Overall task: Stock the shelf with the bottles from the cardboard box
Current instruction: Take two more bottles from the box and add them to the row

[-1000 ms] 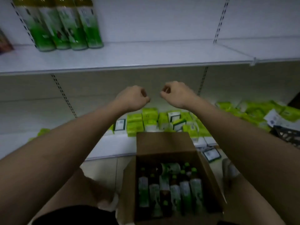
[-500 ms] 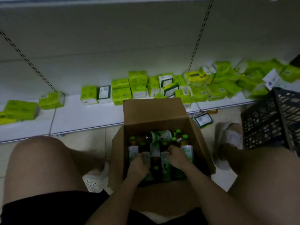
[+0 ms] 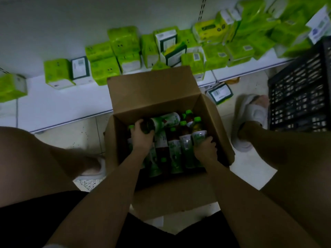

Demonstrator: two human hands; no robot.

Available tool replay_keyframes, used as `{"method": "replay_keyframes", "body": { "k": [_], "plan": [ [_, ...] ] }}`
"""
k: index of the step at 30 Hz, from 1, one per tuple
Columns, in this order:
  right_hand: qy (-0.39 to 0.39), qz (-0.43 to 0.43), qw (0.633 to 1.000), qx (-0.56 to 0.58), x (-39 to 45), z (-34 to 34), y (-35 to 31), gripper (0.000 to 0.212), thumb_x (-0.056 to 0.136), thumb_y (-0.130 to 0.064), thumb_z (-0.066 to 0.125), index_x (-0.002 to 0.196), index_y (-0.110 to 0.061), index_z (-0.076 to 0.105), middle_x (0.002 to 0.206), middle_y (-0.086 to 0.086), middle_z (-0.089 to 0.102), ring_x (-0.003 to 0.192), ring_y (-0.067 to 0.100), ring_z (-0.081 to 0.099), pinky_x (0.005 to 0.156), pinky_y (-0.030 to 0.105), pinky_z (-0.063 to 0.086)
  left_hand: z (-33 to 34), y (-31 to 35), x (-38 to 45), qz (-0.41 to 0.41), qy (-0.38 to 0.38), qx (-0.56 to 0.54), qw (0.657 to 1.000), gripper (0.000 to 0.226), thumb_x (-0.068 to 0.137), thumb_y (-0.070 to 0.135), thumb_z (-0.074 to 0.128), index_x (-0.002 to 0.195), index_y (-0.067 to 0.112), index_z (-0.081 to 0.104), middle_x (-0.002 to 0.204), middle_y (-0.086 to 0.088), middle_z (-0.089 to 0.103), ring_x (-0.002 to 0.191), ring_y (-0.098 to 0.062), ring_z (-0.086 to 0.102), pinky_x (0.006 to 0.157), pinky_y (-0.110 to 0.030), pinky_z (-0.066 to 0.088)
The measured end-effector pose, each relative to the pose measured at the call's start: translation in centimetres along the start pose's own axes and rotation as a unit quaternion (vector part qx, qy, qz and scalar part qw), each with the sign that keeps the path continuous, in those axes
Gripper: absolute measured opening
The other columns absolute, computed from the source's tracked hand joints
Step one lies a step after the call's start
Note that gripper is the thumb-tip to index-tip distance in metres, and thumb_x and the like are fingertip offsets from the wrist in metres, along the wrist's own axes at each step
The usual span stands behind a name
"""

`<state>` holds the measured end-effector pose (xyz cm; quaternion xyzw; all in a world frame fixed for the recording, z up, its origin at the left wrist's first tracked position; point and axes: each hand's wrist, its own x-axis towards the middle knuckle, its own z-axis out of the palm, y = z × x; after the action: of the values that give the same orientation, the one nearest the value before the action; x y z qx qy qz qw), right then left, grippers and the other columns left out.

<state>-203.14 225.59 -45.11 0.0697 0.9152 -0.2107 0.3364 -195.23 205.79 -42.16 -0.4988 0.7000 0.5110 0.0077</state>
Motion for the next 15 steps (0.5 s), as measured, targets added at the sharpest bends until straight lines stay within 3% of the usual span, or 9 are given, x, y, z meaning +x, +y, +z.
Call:
{"method": "replay_keyframes", "body": {
  "k": [4, 9, 12, 15],
  "plan": [
    [-0.070, 0.013, 0.997, -0.037, 0.8, 1.3, 1.3, 0.069, 0.094, -0.028, 0.054, 0.144, 0.006, 0.021, 0.138, 0.025, 0.044, 0.124, 0.040, 0.048, 0.097, 0.042, 0.044, 0.8, 0.9, 2.7, -0.034, -0.033, 0.000, 0.999, 0.072, 0.088, 0.021, 0.069, 0.148, 0.019, 0.029, 0.149, -0.010, 0.028, 0.135, -0.030, 0.036, 0.111, -0.040, 0.037],
    [-0.059, 0.020, 0.997, -0.040, 1.9, 1.2, 2.0, 0.076, 0.090, -0.027, 0.062, 0.145, 0.003, 0.020, 0.140, 0.022, 0.042, 0.126, 0.038, 0.047, 0.098, 0.042, 0.045, 2.7, 0.7, 5.0, -0.055, -0.100, 0.003, 0.993, 0.083, 0.084, 0.030, 0.072, 0.151, 0.017, 0.024, 0.156, -0.008, 0.021, 0.140, -0.027, 0.032, 0.112, -0.043, 0.036],
    [-0.056, 0.010, 0.996, -0.072, 2.2, 1.0, 1.9, 0.079, 0.088, -0.024, 0.064, 0.146, 0.004, 0.018, 0.143, 0.023, 0.039, 0.130, 0.037, 0.045, 0.100, 0.042, 0.043, 3.7, 0.3, 5.6, -0.059, -0.089, 0.010, 0.994, 0.067, 0.080, 0.028, 0.077, 0.134, 0.016, 0.038, 0.146, -0.012, 0.035, 0.129, -0.030, 0.044, 0.104, -0.047, 0.045],
    [-0.038, 0.002, 0.993, -0.110, 1.9, 1.3, 1.6, 0.078, 0.088, -0.022, 0.065, 0.145, 0.006, 0.018, 0.141, 0.025, 0.041, 0.127, 0.036, 0.049, 0.097, 0.041, 0.045, 4.8, -0.1, 5.2, -0.040, -0.085, 0.048, 0.994, 0.056, 0.075, 0.025, 0.081, 0.108, 0.016, 0.036, 0.131, -0.015, 0.044, 0.116, -0.030, 0.050, 0.096, -0.047, 0.048]
  ]
}}
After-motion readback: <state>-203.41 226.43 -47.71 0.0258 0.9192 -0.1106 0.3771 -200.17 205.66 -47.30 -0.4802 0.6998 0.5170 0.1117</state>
